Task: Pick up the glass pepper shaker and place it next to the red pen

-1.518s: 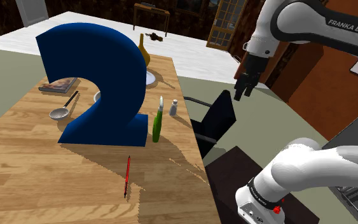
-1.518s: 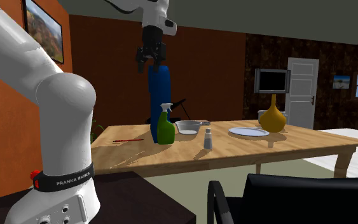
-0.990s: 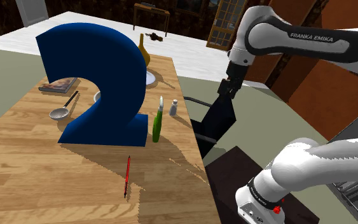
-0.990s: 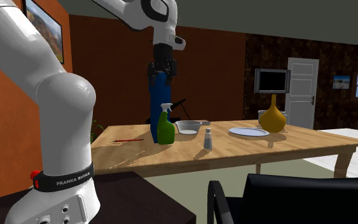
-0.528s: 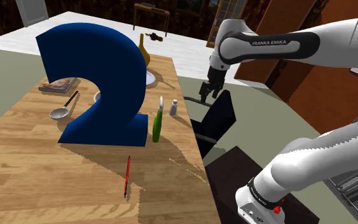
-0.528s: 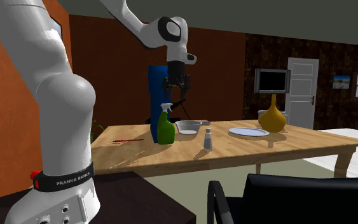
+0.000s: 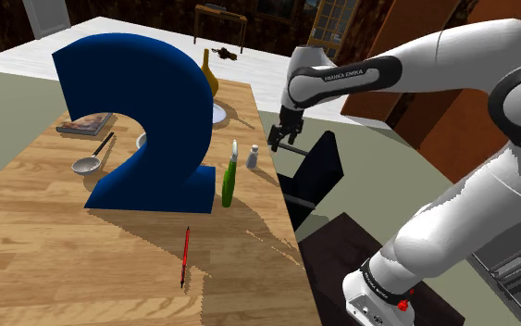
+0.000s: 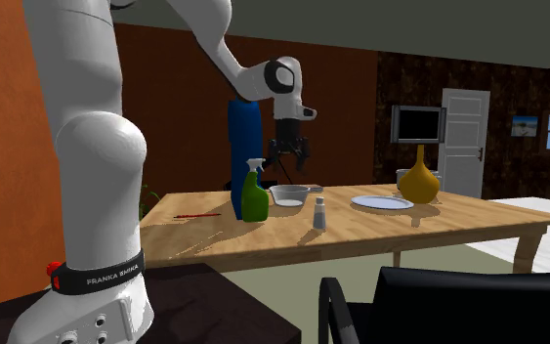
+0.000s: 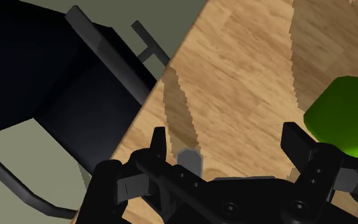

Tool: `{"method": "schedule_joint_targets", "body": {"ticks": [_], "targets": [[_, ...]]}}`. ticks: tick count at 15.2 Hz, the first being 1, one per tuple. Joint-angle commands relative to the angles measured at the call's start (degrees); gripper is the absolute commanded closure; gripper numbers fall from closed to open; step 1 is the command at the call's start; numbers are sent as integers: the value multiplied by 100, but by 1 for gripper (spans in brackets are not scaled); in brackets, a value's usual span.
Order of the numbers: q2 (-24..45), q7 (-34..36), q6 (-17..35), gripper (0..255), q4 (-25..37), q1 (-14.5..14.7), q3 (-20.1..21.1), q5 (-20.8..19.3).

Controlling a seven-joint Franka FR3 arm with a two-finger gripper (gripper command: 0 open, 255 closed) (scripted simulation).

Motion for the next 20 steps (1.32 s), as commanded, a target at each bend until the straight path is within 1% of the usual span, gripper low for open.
{"method": "schedule_joint_targets", "body": {"ticks": [1,7,13,20], "targets": [[429,21,231,0,260,-23,-9,-94],[1695,187,727,0,1187,-10,-28,-382],[2925,308,949,0,2344,50,-102,-623],[3244,338,1364,0,2248,37,-136,-670]]}}
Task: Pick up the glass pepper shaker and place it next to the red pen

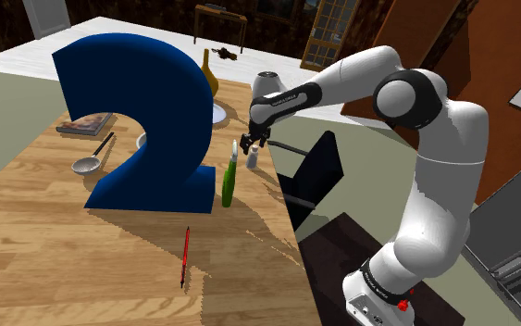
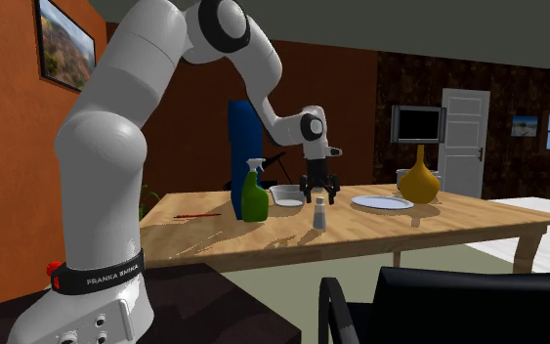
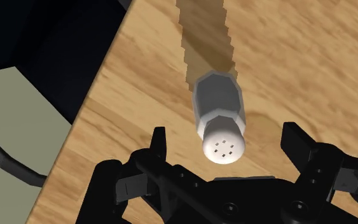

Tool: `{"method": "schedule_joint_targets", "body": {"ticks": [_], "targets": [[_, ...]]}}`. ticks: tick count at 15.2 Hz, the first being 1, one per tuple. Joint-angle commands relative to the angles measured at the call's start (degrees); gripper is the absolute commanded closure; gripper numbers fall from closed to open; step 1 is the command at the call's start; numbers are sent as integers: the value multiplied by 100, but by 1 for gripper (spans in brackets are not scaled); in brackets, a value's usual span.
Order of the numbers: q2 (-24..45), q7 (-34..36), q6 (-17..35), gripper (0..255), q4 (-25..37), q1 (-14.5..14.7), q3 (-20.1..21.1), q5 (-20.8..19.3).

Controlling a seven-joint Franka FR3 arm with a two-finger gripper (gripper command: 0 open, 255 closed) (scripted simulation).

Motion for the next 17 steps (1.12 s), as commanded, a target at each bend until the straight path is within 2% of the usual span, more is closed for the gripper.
{"method": "schedule_joint_targets", "body": {"ticks": [1,8,9,17], "targets": [[75,12,105,0,-29,0,-7,-13],[75,12,104,0,-27,0,-7,-13],[75,12,104,255,-27,0,-7,-13],[77,11,103,255,-25,-1,-8,-13]]}}
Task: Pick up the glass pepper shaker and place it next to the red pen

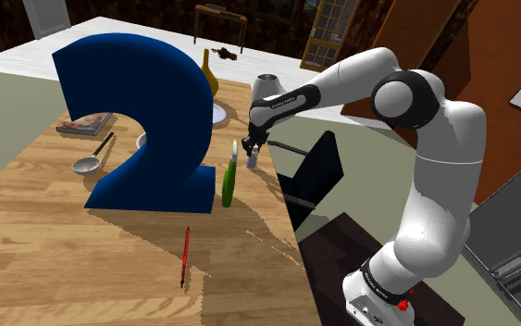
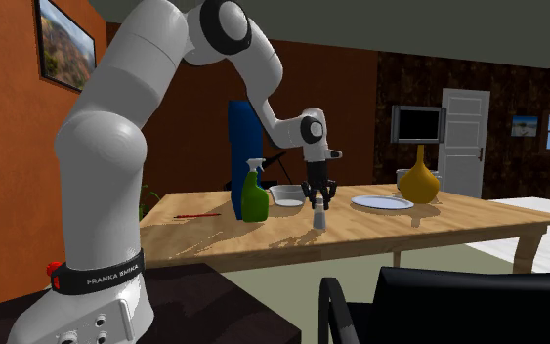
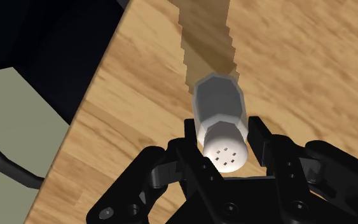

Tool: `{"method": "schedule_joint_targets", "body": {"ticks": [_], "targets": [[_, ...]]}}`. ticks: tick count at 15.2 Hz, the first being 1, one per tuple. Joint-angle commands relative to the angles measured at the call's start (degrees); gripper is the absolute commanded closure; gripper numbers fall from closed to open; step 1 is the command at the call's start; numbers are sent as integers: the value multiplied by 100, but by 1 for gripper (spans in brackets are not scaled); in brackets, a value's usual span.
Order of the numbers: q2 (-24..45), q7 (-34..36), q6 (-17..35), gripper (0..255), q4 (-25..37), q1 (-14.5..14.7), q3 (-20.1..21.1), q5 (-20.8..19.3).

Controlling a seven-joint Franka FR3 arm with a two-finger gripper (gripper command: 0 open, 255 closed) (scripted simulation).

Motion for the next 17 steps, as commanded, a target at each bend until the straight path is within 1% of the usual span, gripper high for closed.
{"method": "schedule_joint_targets", "body": {"ticks": [1,17], "targets": [[1,1,0,255,-3,0,-1,-1],[-641,-147,-986,255,348,-18,48,114]]}}
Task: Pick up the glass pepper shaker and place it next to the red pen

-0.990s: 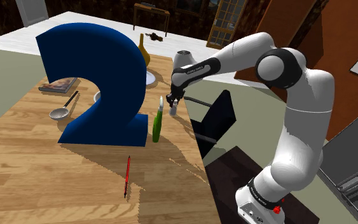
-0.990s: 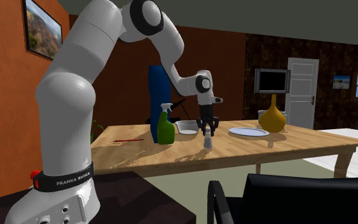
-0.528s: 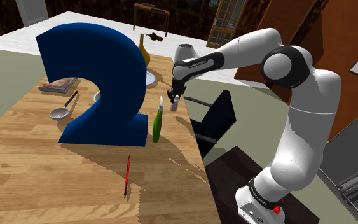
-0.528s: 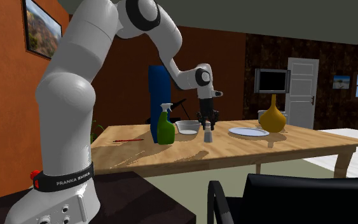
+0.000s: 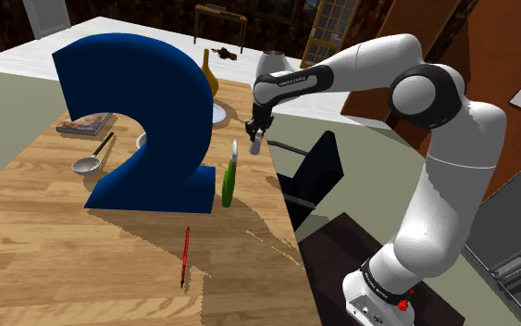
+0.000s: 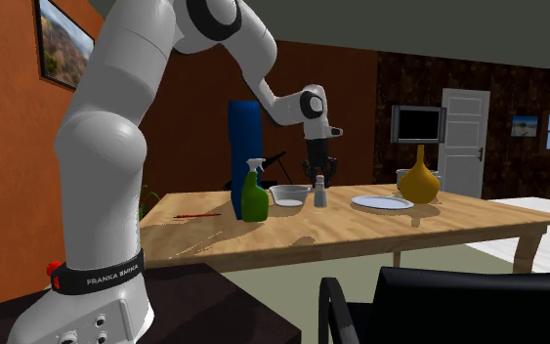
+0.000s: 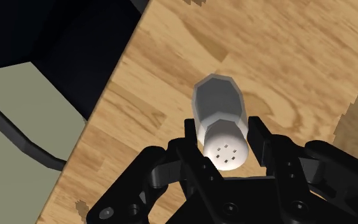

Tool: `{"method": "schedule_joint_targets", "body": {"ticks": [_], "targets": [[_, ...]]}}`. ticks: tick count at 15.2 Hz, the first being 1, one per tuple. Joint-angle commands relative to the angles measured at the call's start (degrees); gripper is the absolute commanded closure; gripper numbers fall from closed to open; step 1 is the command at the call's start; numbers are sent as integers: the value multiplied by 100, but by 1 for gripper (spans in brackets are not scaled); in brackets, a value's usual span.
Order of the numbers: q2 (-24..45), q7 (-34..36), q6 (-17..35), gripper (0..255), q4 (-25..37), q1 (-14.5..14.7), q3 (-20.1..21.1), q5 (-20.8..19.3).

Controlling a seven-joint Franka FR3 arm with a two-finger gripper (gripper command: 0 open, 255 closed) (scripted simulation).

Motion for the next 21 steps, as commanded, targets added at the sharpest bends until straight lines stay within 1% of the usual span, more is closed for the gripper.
{"method": "schedule_joint_targets", "body": {"ticks": [1,18,19,21], "targets": [[-80,-17,-132,255,50,-1,5,13],[-469,-155,-1291,255,828,2,30,96],[-472,-156,-1303,255,837,2,30,97],[-560,92,-1298,255,717,157,114,71]]}}
